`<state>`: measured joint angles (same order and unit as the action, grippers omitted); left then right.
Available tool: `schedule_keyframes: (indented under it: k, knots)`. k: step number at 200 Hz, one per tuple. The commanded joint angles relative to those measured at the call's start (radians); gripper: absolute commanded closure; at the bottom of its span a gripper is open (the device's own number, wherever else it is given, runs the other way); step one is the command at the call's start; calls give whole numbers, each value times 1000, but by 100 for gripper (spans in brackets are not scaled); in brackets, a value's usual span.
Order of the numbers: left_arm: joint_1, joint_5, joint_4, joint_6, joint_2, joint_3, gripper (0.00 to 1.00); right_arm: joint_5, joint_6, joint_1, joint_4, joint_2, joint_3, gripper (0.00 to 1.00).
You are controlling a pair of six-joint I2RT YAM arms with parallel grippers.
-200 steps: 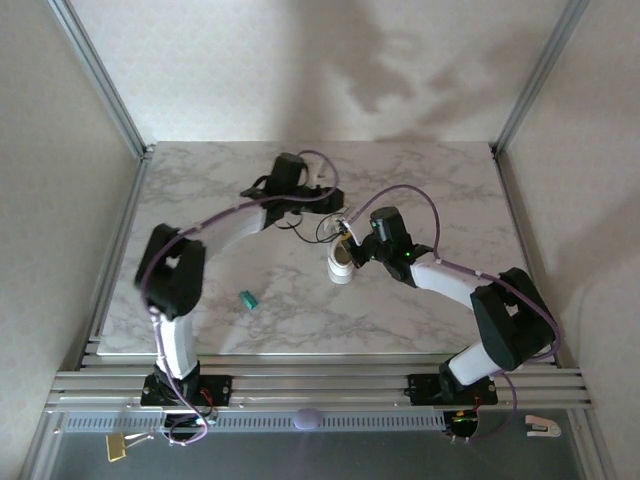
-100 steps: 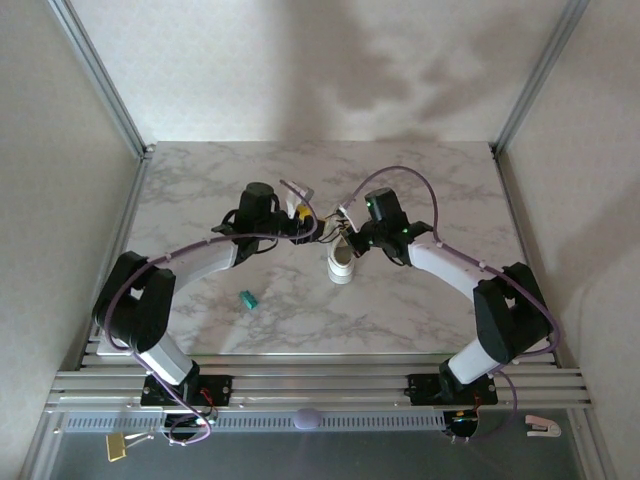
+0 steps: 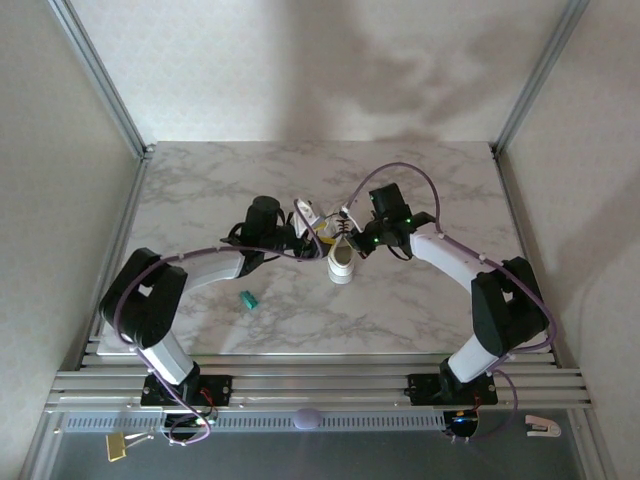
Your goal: Tie the shoes
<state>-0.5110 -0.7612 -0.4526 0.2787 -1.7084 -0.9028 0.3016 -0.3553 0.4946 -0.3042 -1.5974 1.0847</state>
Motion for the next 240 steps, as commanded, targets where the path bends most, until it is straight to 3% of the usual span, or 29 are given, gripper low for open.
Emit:
schedule_keyframes:
  k: [1,138,172,200,218,240]
  knots:
    - [-1,-62,-25,41,-41,-55,40,80,-1,-13,-29,-12,27,100]
    - [-3,-97,80,76,-169,-181,56,111,7,-21,-28,-3,26,100]
    - [-6,-109,89,77,-177,-193,72,111,12,-22,-23,-7,25,100]
    - [-6,-110,91,79,-173,-188,100,104,20,-21,-13,-5,23,100]
    - [-6,-103,69,60,-165,-169,100,80,40,-21,17,15,5,100]
    - [-4,-74,-10,-12,-151,-131,100,-5,95,-27,111,81,-59,74]
